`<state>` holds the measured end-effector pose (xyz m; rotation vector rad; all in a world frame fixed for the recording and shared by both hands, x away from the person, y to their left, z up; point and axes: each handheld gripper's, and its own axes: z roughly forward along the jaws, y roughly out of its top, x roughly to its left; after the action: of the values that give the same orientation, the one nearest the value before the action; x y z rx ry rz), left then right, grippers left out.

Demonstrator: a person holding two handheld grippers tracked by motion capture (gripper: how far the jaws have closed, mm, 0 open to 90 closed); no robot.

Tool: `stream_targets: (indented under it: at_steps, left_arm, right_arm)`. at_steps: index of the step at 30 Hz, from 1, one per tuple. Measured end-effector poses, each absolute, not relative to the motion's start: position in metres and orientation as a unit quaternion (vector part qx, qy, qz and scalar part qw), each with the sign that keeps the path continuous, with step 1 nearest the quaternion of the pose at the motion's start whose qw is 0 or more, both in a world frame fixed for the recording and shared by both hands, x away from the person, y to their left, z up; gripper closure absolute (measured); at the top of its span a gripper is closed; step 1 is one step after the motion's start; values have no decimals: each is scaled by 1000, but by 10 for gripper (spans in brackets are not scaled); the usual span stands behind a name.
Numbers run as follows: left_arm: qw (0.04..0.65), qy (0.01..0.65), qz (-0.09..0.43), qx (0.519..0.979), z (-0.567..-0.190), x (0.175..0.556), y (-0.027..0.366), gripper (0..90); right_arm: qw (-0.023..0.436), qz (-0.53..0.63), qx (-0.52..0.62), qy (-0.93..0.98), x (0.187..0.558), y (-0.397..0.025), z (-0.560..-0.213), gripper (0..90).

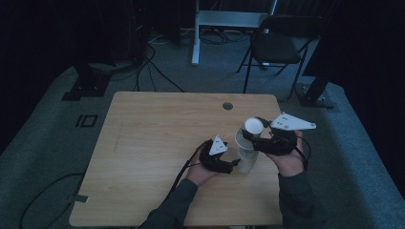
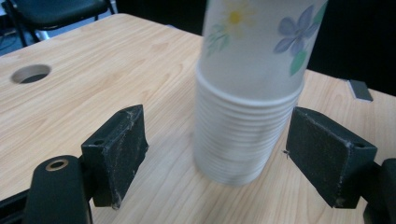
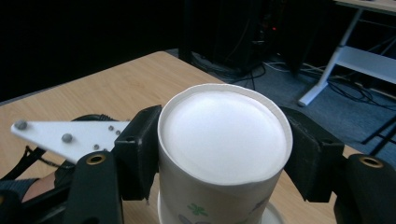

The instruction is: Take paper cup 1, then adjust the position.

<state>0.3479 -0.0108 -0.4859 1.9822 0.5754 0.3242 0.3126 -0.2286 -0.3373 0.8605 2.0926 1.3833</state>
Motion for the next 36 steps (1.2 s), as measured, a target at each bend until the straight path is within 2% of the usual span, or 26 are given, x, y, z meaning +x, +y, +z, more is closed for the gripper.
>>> stream_targets:
  at_steps: [14, 22, 36]
  left_arm:
    - [513, 262, 153, 803, -478, 328, 47, 240]
    - [527, 263, 155, 793, -470, 315, 59, 245]
    - [542, 268, 137, 785, -463, 308, 76, 318]
  right_arm:
    - [218, 520, 296, 771, 318, -201, -347, 344]
    - [204, 523, 290, 775, 324, -185, -353, 345]
    - [186, 534, 285, 774, 331, -166, -364, 347]
